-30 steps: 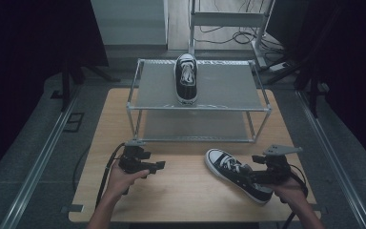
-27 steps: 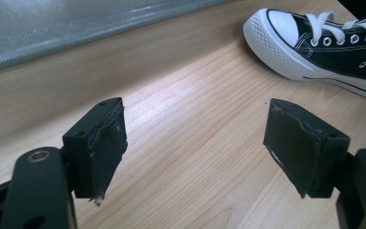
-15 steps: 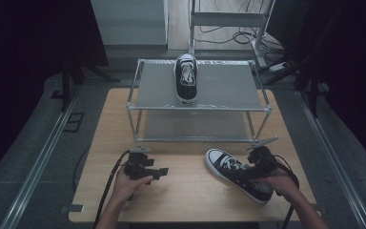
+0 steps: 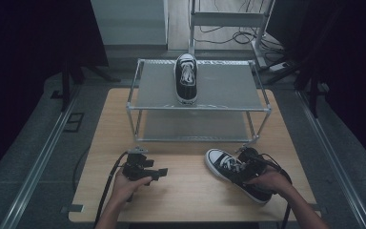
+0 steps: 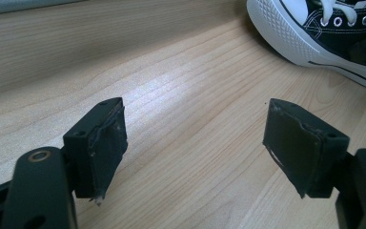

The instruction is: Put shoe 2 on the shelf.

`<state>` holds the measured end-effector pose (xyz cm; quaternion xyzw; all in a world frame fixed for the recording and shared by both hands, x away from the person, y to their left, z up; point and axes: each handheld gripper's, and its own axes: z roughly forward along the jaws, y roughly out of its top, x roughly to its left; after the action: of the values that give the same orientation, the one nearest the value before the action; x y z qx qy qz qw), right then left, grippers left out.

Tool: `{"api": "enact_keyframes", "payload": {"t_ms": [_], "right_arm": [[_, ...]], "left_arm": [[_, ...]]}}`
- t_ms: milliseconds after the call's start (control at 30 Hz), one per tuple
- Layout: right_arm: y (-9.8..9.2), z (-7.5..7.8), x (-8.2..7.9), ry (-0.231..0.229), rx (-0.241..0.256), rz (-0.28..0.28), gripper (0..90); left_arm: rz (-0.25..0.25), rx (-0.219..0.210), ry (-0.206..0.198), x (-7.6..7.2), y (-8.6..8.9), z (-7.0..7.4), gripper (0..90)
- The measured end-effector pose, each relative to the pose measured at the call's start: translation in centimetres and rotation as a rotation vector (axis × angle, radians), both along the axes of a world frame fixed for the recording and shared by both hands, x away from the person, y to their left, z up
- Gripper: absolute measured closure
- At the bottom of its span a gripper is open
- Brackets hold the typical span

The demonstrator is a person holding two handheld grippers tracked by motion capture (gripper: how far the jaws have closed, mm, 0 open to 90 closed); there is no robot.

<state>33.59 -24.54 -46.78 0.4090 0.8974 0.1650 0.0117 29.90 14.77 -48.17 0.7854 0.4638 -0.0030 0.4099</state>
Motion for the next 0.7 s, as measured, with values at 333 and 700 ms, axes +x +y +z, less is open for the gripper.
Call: {"api": "enact_keyframes", "payload": {"t_ms": [333, 700], "right_arm": [[0.55, -0.64, 0.04, 0.035, -0.069, 0.022, 11.6], [0.00, -0.27, 0.42, 0.089, 0.007, -0.038, 14.3]], "left_arm": [[0.008, -0.005, 0.005, -0.01, 0.23, -0.15, 22.7], [0.021, -0.024, 0.007, -0.09, 0.79, -0.09, 22.8]]}}
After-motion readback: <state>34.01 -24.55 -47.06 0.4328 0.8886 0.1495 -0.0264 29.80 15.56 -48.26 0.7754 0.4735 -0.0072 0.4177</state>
